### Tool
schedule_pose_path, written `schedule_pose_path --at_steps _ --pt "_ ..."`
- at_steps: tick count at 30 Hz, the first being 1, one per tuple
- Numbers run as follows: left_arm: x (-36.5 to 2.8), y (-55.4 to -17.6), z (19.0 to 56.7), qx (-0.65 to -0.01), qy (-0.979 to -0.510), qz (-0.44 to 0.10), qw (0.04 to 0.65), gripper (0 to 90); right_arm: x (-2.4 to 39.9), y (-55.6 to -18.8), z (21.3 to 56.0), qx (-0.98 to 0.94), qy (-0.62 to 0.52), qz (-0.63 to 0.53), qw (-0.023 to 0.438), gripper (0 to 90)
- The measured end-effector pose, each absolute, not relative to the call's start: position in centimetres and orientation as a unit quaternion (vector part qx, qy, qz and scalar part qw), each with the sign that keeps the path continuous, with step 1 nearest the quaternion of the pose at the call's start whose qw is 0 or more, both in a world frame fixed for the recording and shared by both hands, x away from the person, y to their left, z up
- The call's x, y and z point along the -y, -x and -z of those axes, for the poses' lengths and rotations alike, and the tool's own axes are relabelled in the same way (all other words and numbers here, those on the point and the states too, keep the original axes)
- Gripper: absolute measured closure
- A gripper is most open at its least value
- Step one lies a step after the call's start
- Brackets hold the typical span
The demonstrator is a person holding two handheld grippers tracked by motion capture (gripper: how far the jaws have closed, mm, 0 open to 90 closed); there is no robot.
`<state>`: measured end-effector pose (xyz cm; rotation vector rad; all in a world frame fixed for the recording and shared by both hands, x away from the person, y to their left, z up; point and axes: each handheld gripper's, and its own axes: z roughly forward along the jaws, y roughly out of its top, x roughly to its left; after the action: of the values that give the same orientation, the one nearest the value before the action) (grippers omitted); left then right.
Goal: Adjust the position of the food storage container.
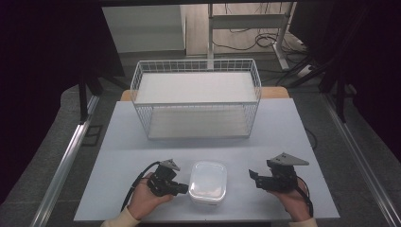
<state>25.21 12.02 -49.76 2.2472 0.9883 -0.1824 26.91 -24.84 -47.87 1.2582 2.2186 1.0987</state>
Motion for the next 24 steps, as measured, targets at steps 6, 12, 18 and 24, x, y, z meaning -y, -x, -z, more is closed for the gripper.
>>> schedule_pose_path --at_steps 6,12,18,24 --pt "-11.6 -24.9 49.8 -0.375 -0.861 0.074 0.335 88.5 24.9 -26.9 47.8 -0.786 -0.444 -0.39 0.181 21.3" --pt "-12.1 -25.1 49.5 -0.381 -0.855 0.069 0.344 87.4 24.9 -26.9 47.7 -0.784 -0.445 -0.392 0.182 21.3" --pt "-14.4 -25.4 48.2 -0.433 -0.81 0.016 0.395 55.0 24.6 -26.6 47.3 -0.782 -0.433 -0.411 0.178 21.0" --pt "-16.0 -25.8 47.6 -0.471 -0.773 0.013 0.425 30.7 24.2 -26.4 47.0 -0.777 -0.439 -0.418 0.167 21.3"
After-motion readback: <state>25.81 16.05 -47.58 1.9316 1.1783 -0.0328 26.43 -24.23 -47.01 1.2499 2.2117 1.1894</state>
